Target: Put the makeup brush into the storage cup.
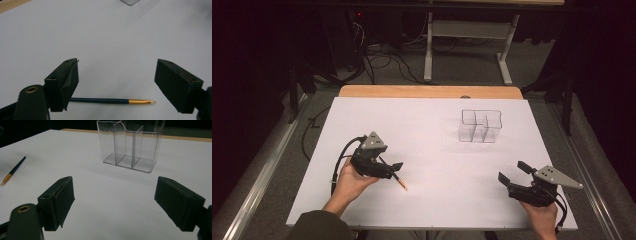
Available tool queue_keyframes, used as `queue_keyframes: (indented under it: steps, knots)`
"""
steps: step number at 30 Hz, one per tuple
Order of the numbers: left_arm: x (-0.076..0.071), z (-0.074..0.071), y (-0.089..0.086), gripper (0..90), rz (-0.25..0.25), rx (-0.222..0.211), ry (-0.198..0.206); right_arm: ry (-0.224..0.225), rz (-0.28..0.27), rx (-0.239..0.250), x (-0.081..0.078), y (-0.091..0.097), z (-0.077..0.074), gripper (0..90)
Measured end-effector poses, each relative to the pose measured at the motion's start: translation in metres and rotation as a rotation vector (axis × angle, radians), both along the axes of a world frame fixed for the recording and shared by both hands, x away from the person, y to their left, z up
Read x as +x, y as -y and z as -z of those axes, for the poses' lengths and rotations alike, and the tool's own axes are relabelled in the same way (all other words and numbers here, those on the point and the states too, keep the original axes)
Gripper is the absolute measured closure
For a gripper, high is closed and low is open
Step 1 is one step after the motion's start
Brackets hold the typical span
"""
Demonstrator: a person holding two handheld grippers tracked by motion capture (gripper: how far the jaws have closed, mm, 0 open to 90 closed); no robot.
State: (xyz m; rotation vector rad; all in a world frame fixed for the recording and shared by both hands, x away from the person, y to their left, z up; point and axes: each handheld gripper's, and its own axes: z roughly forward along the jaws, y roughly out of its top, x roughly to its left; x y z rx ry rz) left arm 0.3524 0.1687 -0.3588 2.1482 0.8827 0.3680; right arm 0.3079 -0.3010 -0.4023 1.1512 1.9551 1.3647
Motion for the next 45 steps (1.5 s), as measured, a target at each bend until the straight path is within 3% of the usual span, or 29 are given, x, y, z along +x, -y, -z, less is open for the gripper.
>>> queue_keyframes:
  steps: [10, 29, 36, 45]
  knots:
    - [0.005, -0.007, 0.004, 19.1, 0.054, 0.075, -0.046, 0.000, -0.005, -0.003, 0.000, 0.000, 0.000, 17.9]
    - [0.015, -0.012, 0.009, 18.8, 0.105, 0.209, -0.109, -0.005, -0.008, -0.003, 0.000, -0.001, 0.000, 17.9]
    - [0.021, -0.008, 0.012, 18.6, 0.128, 0.255, -0.152, -0.005, -0.010, -0.008, 0.000, -0.002, 0.001, 18.0]
    - [0.025, -0.001, 0.016, 19.0, 0.157, 0.333, -0.177, -0.005, -0.010, -0.006, 0.000, -0.001, 0.001, 18.0]
